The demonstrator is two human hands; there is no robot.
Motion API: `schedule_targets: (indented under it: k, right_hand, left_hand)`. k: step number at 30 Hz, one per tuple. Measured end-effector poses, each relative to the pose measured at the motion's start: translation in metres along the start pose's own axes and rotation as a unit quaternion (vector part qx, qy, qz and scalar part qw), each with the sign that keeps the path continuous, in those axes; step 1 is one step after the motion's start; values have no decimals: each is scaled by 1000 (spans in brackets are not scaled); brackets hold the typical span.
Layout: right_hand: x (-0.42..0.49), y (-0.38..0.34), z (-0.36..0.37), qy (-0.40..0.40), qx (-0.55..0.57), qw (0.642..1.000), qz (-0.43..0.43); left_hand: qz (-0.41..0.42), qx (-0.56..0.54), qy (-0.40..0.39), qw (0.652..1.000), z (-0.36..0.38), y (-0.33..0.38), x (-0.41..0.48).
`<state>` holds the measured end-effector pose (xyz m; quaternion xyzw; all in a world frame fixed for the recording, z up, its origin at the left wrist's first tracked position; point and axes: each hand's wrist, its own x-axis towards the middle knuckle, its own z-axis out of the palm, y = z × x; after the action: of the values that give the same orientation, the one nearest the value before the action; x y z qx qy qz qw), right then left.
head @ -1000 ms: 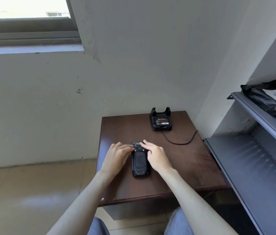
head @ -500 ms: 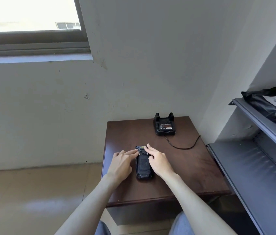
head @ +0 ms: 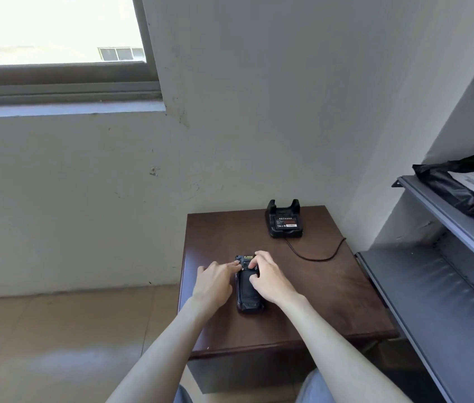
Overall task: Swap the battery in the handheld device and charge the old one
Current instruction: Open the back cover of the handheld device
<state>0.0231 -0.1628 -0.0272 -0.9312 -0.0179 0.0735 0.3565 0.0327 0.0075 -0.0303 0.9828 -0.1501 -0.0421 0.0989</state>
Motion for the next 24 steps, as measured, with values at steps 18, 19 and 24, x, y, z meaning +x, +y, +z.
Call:
schedule_targets:
  k: [18,19,24]
  right_hand:
    - [10,-1,-21,37,86,995,23]
    - [7,-1,-22,35,114,993,26]
    - [-9,5,-22,1,318,946,65]
  left_hand:
    - [-33,-47,47,997,-2,18,-6]
    - [-30,-52,46,997,-1,18,-8]
    - [-17,-72,38,997,-3,18,-19]
